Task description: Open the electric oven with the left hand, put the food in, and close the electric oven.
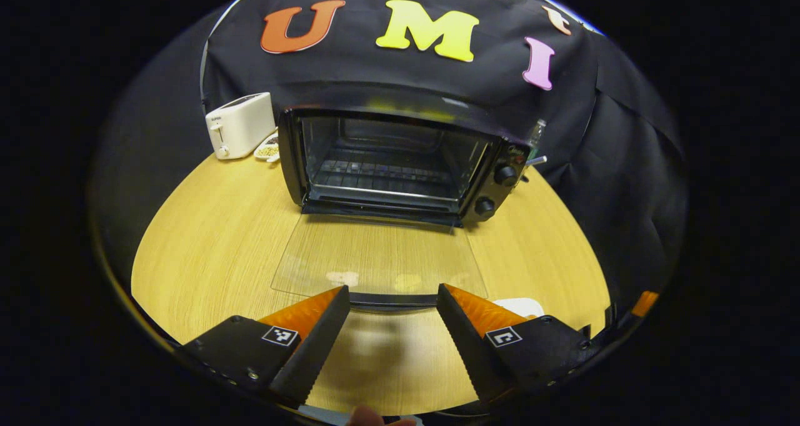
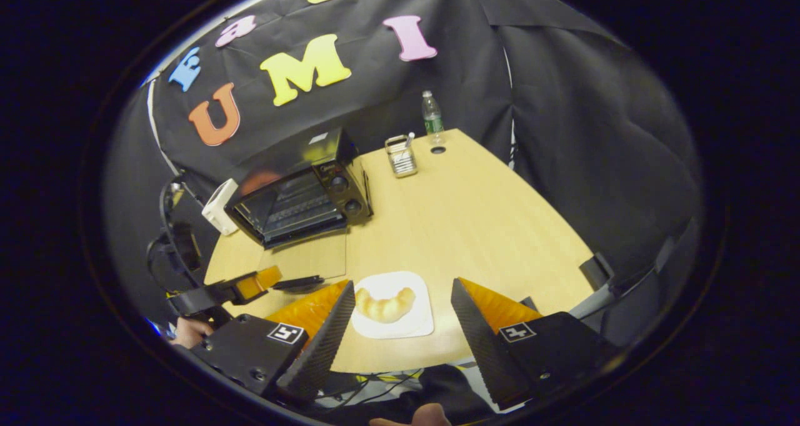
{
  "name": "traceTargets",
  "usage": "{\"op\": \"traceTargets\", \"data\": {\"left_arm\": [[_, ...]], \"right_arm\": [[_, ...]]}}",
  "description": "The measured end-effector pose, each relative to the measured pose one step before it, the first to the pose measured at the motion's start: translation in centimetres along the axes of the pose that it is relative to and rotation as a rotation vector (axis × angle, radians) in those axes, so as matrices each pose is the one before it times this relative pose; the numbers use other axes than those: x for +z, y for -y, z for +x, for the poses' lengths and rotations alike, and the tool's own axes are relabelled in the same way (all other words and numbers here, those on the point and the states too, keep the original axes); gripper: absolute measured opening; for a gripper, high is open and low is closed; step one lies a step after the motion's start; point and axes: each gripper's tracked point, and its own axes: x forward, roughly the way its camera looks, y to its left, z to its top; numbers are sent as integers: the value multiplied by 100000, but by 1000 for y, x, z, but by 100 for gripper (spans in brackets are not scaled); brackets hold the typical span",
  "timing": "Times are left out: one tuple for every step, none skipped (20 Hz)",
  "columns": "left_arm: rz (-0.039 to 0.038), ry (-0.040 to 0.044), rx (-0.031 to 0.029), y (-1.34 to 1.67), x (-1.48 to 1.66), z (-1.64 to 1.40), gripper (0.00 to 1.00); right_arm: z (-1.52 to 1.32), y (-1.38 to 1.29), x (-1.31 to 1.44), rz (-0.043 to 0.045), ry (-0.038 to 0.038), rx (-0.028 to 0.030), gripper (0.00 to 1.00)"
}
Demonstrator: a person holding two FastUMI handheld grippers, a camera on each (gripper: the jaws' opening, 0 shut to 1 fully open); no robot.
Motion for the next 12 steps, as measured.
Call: {"op": "traceTargets", "data": {"left_arm": [[-331,3066,-282,15,848,-1321,93],[-236,3009,99,-138,823,-1278,93],[-10,2477,373,-254,684,-1287,93],[164,2163,720,-298,643,-1236,93],[-6,1802,507,-243,545,-1275,93],[-346,1648,-155,-122,600,-1107,93],[-628,1419,103,-54,485,-852,94],[-332,1012,351,-155,405,-919,94],[-224,654,802,-365,253,-646,94],[-310,583,977,-184,250,-474,94],[-571,419,1318,-240,88,-423,94],[-752,121,1366,-299,161,-174,94]], "right_arm": [[884,-301,-808,1053,-3137,1016,96],[851,-584,-935,963,-2683,1496,96],[898,-570,-933,824,-2748,1441,96],[989,-293,-1041,964,-3194,849,95],[1141,-181,-925,1533,-3785,203,95],[1295,-332,-730,1995,-3092,1160,95],[1079,20,-569,1916,-3206,-67,94],[937,114,-482,1833,-2740,220,92],[884,-6,-123,1645,-2134,585,91],[854,-53,-48,1149,-1893,27,90],[797,98,-26,1149,-1639,-225,89],[870,209,172,1005,-1430,-880,87]]}}
